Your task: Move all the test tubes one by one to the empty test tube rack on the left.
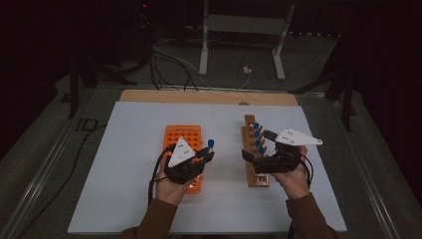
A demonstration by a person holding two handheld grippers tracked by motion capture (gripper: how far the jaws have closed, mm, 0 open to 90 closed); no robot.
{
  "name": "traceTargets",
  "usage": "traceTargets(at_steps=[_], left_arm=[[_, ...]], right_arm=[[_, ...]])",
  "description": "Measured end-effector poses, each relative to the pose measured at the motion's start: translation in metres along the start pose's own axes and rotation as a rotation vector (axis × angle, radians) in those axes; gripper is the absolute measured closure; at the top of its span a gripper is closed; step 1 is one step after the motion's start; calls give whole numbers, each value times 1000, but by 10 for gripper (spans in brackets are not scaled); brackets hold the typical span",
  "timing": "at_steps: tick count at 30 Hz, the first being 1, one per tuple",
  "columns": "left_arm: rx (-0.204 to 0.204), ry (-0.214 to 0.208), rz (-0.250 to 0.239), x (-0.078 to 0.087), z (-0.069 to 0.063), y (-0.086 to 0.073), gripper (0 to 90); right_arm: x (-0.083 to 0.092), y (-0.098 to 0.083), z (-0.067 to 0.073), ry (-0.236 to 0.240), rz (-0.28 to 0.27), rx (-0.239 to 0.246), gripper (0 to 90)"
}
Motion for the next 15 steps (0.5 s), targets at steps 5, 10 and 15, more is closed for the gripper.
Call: traceTargets(at_steps=[5, 10, 15], left_arm=[[12, 7, 3, 5, 2, -6, 770], [19, 13, 8, 9, 3, -12, 769], [27, 14, 14, 11, 2, -18, 769]], right_arm=[[4, -9, -11, -23, -4, -24, 1], [11, -16, -23, -41, -13, -44, 1], [20, -23, -34, -64, -26, -68, 1]])
Point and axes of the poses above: each handheld gripper's, and its own axes: x roughly backward along the jaws, y roughly out of its top, z roughly to its left, the point moved 2 cm from there along -x, roughly forward along the jaws, and after that the axes turned 14 degrees about -x, right-handed, at the moved point
